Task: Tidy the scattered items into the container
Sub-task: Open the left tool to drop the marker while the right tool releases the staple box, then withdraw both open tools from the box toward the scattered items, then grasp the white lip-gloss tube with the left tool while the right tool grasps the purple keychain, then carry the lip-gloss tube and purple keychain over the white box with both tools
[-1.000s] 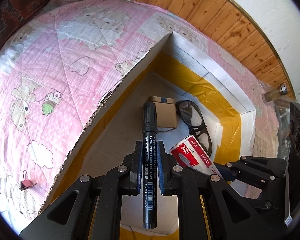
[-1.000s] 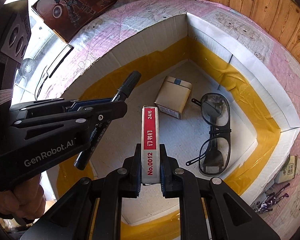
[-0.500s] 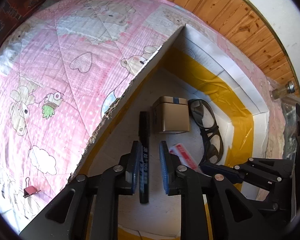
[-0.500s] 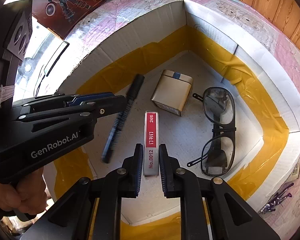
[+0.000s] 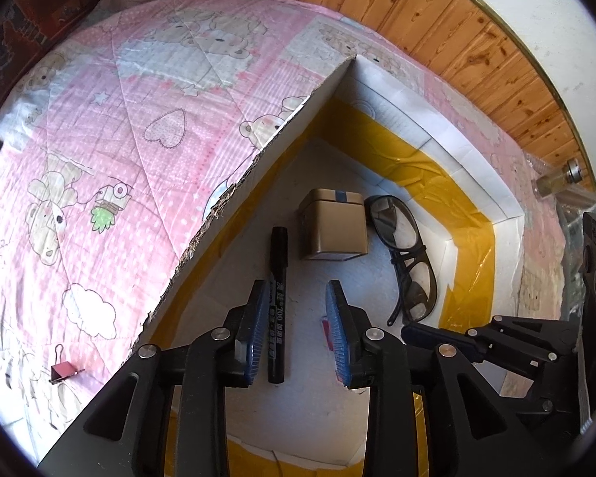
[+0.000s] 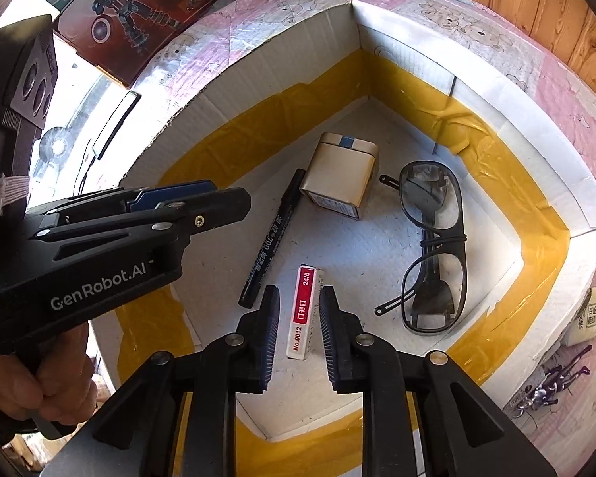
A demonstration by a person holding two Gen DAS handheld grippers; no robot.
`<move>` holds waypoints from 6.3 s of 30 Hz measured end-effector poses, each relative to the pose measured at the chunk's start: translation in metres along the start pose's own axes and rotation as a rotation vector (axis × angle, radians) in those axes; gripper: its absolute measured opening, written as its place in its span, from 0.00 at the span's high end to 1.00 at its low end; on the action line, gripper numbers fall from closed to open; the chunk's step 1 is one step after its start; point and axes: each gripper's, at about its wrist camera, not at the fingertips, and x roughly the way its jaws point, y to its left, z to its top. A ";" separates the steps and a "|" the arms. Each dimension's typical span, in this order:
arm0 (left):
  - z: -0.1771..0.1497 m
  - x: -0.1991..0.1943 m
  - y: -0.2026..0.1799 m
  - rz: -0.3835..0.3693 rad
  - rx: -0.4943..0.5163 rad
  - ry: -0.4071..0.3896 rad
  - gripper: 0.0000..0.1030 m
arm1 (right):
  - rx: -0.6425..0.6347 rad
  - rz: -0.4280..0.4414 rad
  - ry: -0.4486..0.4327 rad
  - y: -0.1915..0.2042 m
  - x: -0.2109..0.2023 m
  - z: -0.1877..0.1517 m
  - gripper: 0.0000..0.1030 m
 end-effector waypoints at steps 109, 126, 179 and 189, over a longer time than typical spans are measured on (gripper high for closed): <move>-0.111 0.106 -0.253 -0.179 0.422 0.022 0.82 | 0.558 -0.134 -0.434 -0.258 -0.062 -0.197 0.85; -0.132 0.044 -0.234 -0.234 0.414 -0.053 0.82 | 0.552 -0.111 -0.475 -0.207 -0.098 -0.232 0.85; -0.168 -0.093 -0.148 -0.322 0.304 -0.315 0.82 | 0.213 -0.206 -0.567 -0.028 -0.159 -0.224 0.84; -0.155 -0.108 -0.115 -0.346 0.224 -0.350 0.82 | 0.131 -0.205 -0.581 -0.001 -0.167 -0.202 0.85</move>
